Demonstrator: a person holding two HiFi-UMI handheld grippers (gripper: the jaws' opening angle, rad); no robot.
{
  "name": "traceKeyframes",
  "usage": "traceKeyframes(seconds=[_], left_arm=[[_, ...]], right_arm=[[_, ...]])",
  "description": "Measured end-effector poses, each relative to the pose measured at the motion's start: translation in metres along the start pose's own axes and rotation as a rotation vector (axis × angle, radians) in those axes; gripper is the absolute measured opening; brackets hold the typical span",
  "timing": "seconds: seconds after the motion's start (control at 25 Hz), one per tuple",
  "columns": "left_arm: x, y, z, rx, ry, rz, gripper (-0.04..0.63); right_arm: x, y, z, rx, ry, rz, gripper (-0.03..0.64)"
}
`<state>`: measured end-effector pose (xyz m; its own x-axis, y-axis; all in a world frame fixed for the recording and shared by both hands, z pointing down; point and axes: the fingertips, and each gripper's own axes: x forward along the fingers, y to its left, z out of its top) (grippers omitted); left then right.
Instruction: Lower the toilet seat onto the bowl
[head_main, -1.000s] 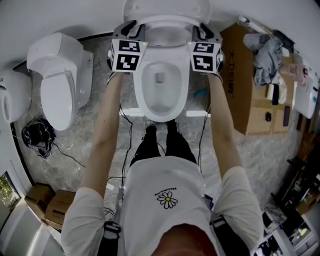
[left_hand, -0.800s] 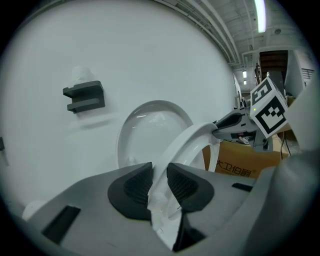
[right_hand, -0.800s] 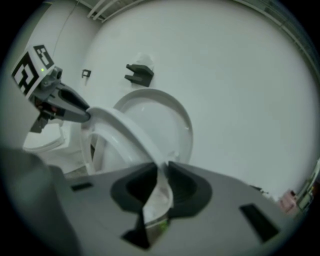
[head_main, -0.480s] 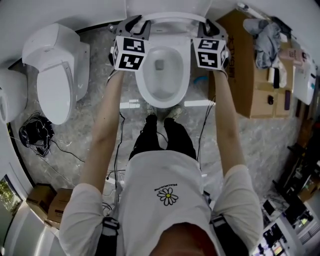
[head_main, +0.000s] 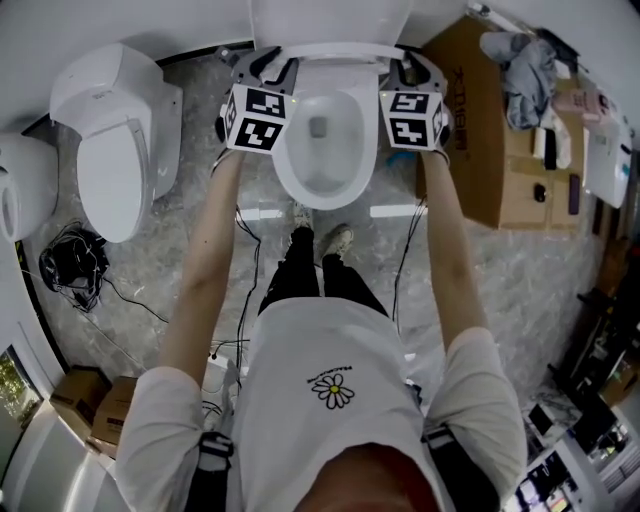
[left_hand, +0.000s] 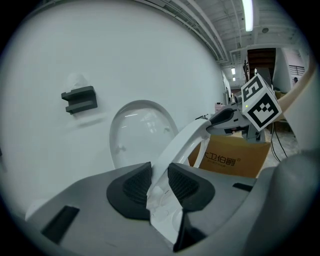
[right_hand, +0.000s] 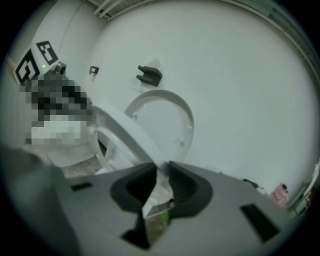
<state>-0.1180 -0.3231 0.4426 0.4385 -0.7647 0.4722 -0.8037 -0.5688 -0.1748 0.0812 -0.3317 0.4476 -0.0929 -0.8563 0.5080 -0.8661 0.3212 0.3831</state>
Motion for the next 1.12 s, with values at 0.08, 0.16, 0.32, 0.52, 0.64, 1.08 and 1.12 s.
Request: traceKeyframes(seconds=[0.08, 0.16, 0.32, 0.52, 0.64, 1.08, 1.12], left_arm=[[-0.006, -0.005, -0.004, 0.01, 0.012, -0.005, 0.124], [-0.012, -0.011, -0.01, 0.015, 0.025, -0.004, 0.124], [-0.023, -0.025, -0.023, 0.047, 0.049, -0.009, 0.126], [-0.034, -0.039, -0.035, 0.104, 0.078, -0.009, 0.126], [-0.039, -0.048, -0.044, 0.107, 0.101, -0.011, 0.126], [-0.062, -0.082, -0.082, 0.136, 0.176, -0.007, 0.133], [-0.064, -0.086, -0.086, 0.141, 0.187, -0.011, 0.133]], right_arm=[[-0.008, 0.005, -0.005, -0.005, 0.008, 0.008, 0.089], [-0.014, 0.009, -0.009, -0.026, 0.013, 0.026, 0.091], [-0.027, 0.018, -0.023, -0.061, 0.02, 0.049, 0.093], [-0.04, 0.026, -0.038, -0.085, 0.03, 0.072, 0.097], [-0.048, 0.031, -0.048, -0.094, 0.038, 0.087, 0.1], [-0.075, 0.055, -0.089, -0.156, 0.06, 0.137, 0.112], [-0.077, 0.057, -0.094, -0.16, 0.063, 0.139, 0.114]])
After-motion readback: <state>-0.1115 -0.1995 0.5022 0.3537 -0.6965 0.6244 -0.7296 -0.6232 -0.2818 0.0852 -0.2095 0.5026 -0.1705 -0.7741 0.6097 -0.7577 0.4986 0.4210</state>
